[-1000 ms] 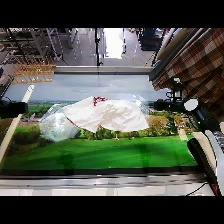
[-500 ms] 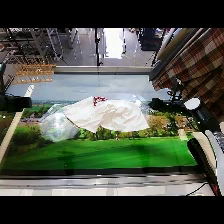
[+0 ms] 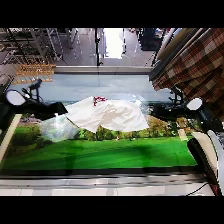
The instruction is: Fold the clothes and pants, and hang the long-sleeved shirts on hangers.
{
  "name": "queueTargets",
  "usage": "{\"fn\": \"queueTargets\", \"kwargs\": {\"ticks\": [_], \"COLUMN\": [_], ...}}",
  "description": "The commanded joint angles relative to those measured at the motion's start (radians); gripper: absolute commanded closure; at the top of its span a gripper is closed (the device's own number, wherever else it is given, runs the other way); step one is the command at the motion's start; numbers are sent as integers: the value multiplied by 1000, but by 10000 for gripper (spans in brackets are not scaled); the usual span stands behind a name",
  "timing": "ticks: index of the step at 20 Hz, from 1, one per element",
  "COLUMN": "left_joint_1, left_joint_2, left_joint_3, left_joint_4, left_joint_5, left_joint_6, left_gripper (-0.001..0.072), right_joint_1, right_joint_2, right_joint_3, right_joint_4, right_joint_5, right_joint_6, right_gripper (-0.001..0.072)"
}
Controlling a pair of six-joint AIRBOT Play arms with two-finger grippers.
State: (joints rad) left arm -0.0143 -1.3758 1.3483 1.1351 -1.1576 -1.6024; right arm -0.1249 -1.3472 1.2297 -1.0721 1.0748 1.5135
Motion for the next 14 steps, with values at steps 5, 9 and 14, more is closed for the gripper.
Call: {"fn": "queueTargets", "kwargs": {"ticks": [5,9,14], "left_joint_1": [-35,-34,-34], "left_joint_2": [-315,-366,-417], "left_joint_3": [-61,-60,-58], "left_joint_4": [-258,-291,-293], "left_joint_5": [168,332,408], "left_joint_6": [-34,2,1], "left_gripper": [66,71,115], "right_joint_1": [-166,-192,-149], "right_joint_2": [-272,-411,-497], "right_joint_3": [-11,39,120], "right_joint_4": [286,300,311], "right_joint_5": [31,41,57], "right_joint_6": [-192,-298,-333], "right_gripper": [260,260,259]}}
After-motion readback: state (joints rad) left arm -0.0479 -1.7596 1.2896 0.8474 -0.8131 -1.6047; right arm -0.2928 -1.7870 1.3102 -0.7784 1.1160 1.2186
